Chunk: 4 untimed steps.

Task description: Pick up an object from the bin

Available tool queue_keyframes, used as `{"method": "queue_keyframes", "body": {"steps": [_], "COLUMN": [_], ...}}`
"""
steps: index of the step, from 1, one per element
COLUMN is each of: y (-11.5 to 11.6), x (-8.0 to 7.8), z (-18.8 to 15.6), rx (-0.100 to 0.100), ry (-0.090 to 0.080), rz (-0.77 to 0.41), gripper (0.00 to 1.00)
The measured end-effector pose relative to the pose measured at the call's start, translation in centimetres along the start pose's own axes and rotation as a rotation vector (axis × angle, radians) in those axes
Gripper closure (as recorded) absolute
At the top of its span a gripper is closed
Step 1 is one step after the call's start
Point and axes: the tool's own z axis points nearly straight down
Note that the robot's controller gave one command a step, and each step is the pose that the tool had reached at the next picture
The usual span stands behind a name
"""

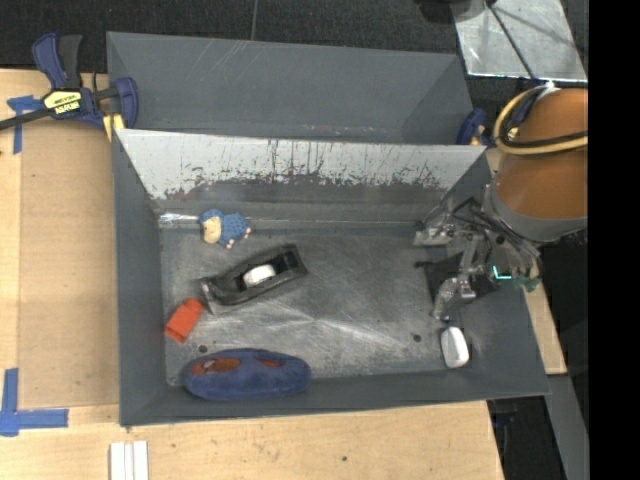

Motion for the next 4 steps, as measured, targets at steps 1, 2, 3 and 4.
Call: {"method": "queue_keyframes", "body": {"steps": [1,2,3,4], "y": [6.1,-5.6,-5.4,-4.2], "x": [0.2,4.7,4.7,4.2], "z": [10.7,7.9,8.0,10.4], "rx": [0.004,-0.004,-0.006,-0.020], "ry": [-0.011,0.000,-0.003,-0.004], "rz": [-0.170,-0.239,-0.670,-0.922], "gripper": [0.00,0.00,0.00,0.00]}}
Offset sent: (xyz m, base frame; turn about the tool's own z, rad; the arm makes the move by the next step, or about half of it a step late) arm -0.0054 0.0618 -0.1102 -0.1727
